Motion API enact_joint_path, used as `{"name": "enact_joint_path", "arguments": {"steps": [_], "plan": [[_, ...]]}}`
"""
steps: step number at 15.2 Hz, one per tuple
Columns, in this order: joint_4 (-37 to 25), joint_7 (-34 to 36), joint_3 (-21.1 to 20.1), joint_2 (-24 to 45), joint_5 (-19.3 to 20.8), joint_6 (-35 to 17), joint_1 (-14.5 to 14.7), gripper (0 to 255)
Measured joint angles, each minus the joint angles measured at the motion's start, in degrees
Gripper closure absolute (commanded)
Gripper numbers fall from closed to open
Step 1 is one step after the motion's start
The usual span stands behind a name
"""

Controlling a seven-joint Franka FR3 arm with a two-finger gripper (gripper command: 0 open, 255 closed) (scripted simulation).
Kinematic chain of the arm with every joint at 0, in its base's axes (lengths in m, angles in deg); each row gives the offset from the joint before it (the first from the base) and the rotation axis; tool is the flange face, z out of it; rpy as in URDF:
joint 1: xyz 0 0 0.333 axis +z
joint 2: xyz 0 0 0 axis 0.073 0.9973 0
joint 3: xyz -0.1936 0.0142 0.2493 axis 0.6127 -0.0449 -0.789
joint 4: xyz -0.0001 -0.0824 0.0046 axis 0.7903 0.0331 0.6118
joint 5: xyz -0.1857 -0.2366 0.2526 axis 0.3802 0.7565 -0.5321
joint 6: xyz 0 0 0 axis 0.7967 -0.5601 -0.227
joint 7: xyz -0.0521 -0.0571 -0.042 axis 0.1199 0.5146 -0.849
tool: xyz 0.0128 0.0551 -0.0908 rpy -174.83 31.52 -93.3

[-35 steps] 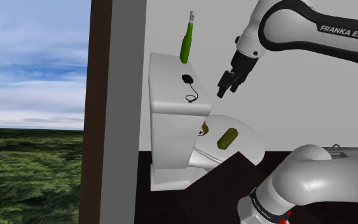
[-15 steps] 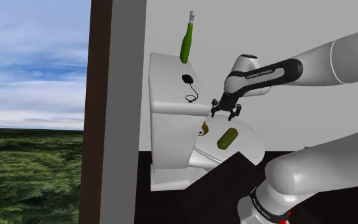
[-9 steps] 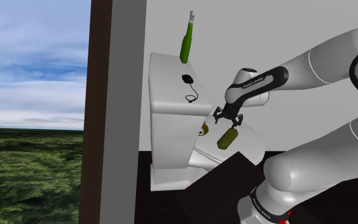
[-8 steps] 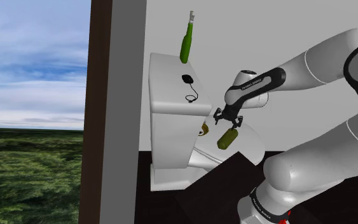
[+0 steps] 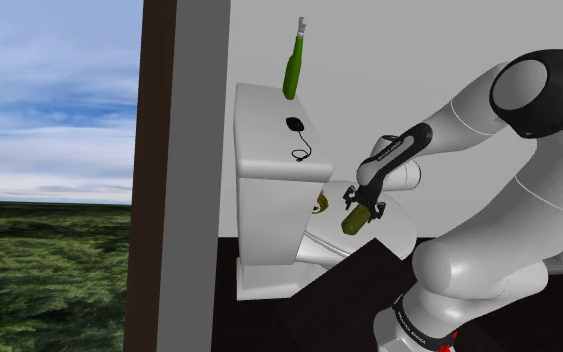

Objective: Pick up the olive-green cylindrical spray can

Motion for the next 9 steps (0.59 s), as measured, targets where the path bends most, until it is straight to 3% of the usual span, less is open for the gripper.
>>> {"name": "enact_joint_path", "arguments": {"steps": [6, 7, 9], "plan": [[-0.4, 2.1, 0.6, 5.8, 1.9, -5.3, 0.0, 0], [-0.5, 2.3, 0.6, 6.2, 2.0, -5.6, 0.1, 255], [-0.6, 2.3, 0.6, 6.4, 2.1, -5.8, 0.1, 255]]}}
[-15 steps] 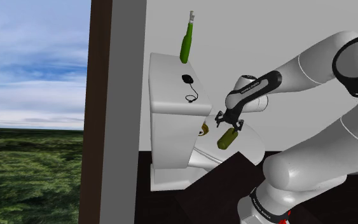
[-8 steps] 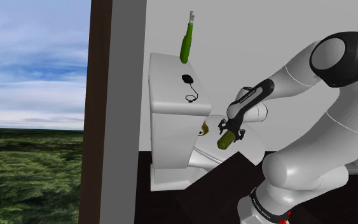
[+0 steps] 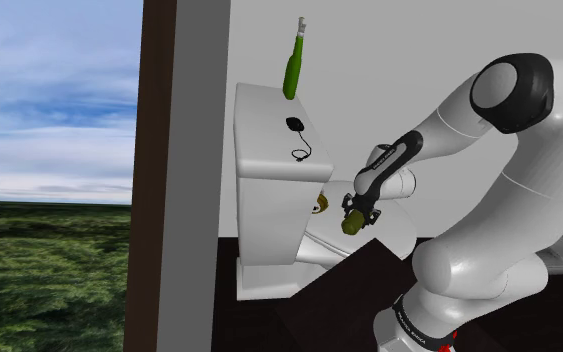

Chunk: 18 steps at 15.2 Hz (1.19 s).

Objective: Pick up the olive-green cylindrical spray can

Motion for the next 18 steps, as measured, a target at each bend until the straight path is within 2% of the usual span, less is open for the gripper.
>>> {"name": "enact_joint_path", "arguments": {"steps": [9, 18], "plan": [[0.0, -0.2, 0.0, -0.3, -0.1, 0.2, -0.1, 255], [0.7, -2.4, -0.7, -8.7, -2.7, 8.0, -0.2, 255]]}}
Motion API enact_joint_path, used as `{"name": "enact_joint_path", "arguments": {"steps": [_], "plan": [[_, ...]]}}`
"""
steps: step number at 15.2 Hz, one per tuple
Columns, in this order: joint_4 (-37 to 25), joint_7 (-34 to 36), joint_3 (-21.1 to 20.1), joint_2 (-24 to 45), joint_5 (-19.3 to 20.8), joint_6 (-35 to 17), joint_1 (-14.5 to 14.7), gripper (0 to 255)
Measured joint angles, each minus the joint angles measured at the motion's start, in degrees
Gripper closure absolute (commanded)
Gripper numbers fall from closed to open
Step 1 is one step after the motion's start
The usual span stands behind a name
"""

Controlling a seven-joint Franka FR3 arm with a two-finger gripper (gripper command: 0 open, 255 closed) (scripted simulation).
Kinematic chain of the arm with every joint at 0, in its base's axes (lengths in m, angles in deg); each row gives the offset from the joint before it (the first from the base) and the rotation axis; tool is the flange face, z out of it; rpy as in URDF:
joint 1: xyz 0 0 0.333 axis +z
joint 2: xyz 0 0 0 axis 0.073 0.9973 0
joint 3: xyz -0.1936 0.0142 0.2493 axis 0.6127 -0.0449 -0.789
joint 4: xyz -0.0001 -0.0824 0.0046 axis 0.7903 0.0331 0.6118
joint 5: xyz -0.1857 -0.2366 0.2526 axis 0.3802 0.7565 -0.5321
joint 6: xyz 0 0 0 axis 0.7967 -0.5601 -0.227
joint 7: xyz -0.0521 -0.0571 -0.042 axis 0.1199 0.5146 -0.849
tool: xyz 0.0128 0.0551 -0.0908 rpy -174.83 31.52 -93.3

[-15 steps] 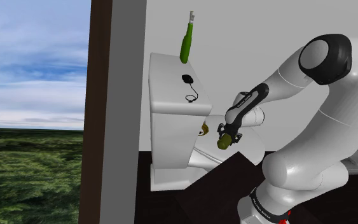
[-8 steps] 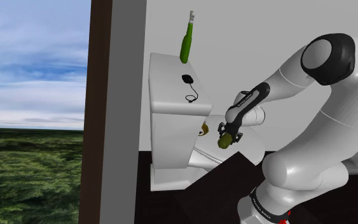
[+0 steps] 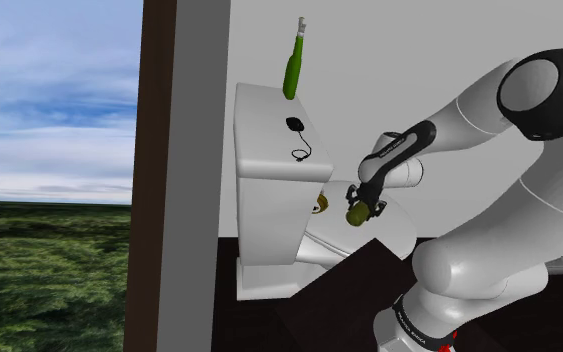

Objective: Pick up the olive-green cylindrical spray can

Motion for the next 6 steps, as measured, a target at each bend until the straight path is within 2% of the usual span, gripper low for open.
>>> {"name": "enact_joint_path", "arguments": {"steps": [6], "plan": [[-0.4, -0.9, -0.1, -5.0, -1.1, 5.3, 0.3, 255]]}}
